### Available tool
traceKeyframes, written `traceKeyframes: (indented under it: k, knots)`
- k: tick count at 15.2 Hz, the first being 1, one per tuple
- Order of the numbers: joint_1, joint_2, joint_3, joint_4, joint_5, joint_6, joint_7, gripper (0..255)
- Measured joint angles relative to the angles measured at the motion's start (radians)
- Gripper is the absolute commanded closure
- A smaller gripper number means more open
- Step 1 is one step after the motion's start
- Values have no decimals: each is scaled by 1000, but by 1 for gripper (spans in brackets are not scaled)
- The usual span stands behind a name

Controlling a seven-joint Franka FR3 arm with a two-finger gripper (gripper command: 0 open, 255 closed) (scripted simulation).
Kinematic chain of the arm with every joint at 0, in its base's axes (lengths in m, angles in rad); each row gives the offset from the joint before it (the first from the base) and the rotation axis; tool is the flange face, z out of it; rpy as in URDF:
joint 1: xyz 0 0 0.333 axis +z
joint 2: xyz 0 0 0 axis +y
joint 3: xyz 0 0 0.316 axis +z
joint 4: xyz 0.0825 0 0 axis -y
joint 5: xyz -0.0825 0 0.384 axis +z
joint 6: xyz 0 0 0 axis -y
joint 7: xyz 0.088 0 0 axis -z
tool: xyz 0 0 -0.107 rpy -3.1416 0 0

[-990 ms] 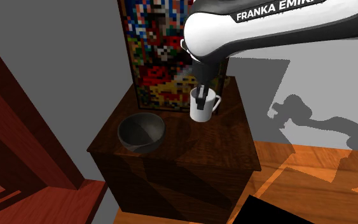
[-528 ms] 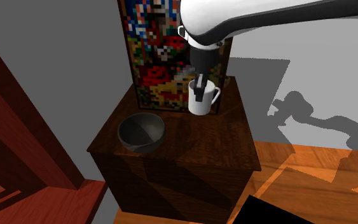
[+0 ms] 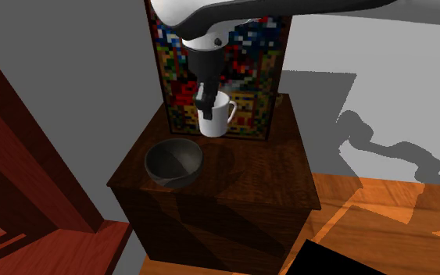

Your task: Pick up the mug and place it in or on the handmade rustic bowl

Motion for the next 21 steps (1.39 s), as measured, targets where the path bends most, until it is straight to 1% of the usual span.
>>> traceKeyframes:
  k: [4,7,8,11,17,21]
  knots:
    - [16,130,25,195,34,-72,47,255]
    - [19,253,42,402,62,-161,84,255]
    - [19,284,47,440,69,-169,92,255]
    - [23,293,49,422,70,-143,97,255]
    - [37,269,50,305,64,-51,102,255]
    - [43,265,51,248,62,1,105,255]
